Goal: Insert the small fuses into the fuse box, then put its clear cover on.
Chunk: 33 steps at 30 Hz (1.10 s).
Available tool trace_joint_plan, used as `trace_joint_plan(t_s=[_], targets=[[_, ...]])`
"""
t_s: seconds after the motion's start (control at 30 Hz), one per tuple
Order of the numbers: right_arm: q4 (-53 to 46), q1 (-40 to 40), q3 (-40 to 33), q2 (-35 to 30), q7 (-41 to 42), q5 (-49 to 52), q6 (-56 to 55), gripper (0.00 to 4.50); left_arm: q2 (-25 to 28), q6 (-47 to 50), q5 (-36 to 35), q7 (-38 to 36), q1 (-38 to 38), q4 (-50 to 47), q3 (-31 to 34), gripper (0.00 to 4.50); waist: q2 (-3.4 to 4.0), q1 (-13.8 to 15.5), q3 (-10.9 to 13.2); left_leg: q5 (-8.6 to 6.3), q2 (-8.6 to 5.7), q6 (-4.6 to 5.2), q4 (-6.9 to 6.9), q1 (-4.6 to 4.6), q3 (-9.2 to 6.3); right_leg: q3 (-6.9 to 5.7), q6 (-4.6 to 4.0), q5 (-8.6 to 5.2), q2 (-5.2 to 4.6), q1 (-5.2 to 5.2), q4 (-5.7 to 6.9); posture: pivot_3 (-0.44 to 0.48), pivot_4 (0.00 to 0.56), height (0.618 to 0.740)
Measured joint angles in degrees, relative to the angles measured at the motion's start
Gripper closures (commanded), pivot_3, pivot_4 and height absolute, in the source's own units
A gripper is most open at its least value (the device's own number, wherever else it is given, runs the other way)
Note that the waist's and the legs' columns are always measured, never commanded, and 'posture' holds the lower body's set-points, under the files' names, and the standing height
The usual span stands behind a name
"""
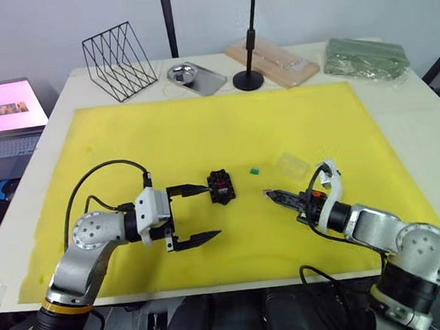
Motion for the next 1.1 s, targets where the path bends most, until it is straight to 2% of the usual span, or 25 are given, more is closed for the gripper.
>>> trace_joint_plan(t_s=[0.17,0.3,0.37,0.5,0.6,0.7,0.97,1.1], targets=[[-2.73,1.07,-2.87,6.65,-11.78,5.87,-0.06,4.45,0.00,0.09,-0.13,0.06,0.79,-0.53,-0.03,0.00,0.10,-0.18,-0.05,0.00,0.01,0.00,-0.01,0.02,0.00,0.00,-0.01,0.00,0.02,0.00,0.00,0.000,0.150,0.740],[-3.01,3.36,-1.24,7.14,-20.69,13.72,-2.42,4.45,0.00,0.11,-0.15,0.09,0.78,-0.58,-0.03,0.00,0.14,-0.36,-0.07,0.00,0.03,0.00,-0.04,0.02,0.01,0.00,-0.01,-0.01,0.03,0.00,-0.02,0.000,0.150,0.740],[-2.11,5.68,1.89,4.37,-25.68,20.32,-5.90,4.45,0.00,0.10,-0.15,0.02,0.78,-0.59,-0.03,0.00,0.15,-0.42,-0.07,0.00,0.03,0.00,-0.05,0.02,0.02,0.00,-0.01,-0.01,0.02,0.01,-0.02,0.000,0.150,0.740],[-0.11,11.17,11.29,-5.07,-37.52,36.28,-18.38,4.45,0.02,0.01,-0.16,-0.29,1.03,-0.60,-0.04,0.00,0.17,-0.54,-0.06,0.00,0.04,0.01,-0.04,0.02,0.08,0.01,-0.01,-0.01,0.02,0.03,-0.04,0.000,0.150,0.740],[-0.16,13.43,16.88,-10.27,-43.58,44.01,-26.48,4.45,0.02,0.00,-0.16,-0.29,1.59,-0.61,-0.04,0.00,0.16,-0.89,-0.06,0.00,0.04,0.01,-0.04,0.03,0.10,0.01,0.00,-0.02,0.02,0.05,-0.04,0.000,0.150,0.740],[-0.39,14.73,21.53,-15.24,-45.51,47.87,-33.25,4.45,0.01,-0.03,-0.16,-0.26,1.93,-0.68,-0.04,0.00,0.16,-1.22,-0.06,0.00,0.05,0.02,-0.04,0.02,0.15,0.01,0.00,-0.02,0.02,0.06,-0.06,0.000,0.150,0.740],[-1.68,16.16,27.66,-21.05,-43.97,48.41,-41.92,4.45,-0.03,-1.11,-0.15,-0.40,2.05,-0.68,-0.04,0.00,0.15,-1.16,-0.06,0.00,0.06,0.02,-0.03,0.02,0.19,0.00,0.01,-0.02,0.03,0.08,-0.08,0.000,0.150,0.740],[-2.20,16.90,29.38,-22.98,-42.79,48.41,-44.56,3.47,-0.05,-1.65,-0.14,-0.48,2.21,-0.66,-0.06,0.00,0.15,-1.15,-0.06,0.00,0.06,0.03,-0.03,0.02,0.19,0.01,0.00,-0.02,0.03,0.08,-0.08,0.000,0.150,0.740]])
